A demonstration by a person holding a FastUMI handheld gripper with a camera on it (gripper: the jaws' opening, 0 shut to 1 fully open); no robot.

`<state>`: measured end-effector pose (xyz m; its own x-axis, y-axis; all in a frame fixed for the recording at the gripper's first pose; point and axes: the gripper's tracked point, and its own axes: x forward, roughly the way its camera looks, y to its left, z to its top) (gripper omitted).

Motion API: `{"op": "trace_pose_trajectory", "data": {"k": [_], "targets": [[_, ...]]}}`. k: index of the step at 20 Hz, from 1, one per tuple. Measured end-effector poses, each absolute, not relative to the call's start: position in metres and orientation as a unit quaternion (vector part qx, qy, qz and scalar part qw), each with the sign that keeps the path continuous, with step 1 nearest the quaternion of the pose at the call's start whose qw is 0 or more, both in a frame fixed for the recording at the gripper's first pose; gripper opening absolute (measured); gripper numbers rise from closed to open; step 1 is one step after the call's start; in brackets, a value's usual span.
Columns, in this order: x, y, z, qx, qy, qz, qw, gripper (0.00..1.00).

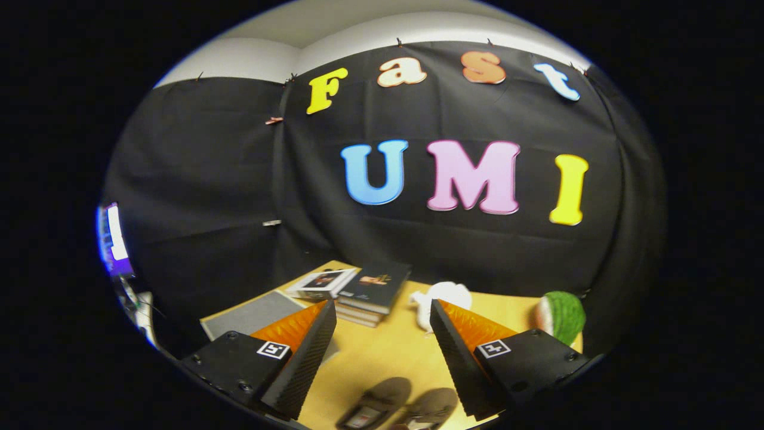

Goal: Open the storage box then place both shoes into the box .Put the left shoe in first, then the right shoe, with the right side of both shoes facing outward in a uniform manner.

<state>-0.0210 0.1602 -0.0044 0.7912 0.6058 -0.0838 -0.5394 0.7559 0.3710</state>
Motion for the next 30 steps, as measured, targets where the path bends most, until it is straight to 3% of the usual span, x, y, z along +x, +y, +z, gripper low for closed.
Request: {"op": "trace_pose_trajectory", "data": {"k": [10,13,21,30], "targets": [[-0.058,0.286,-0.036,0.353,0.265,0.495,0.749,0.98],[-0.065,0.309,-0.071,0.406,0.337,0.492,0.693,0.98],[-0.085,0.356,-0.163,0.453,0.440,0.467,0.619,0.98],[-0.114,0.399,-0.148,0.549,0.480,0.491,0.477,0.96]]}}
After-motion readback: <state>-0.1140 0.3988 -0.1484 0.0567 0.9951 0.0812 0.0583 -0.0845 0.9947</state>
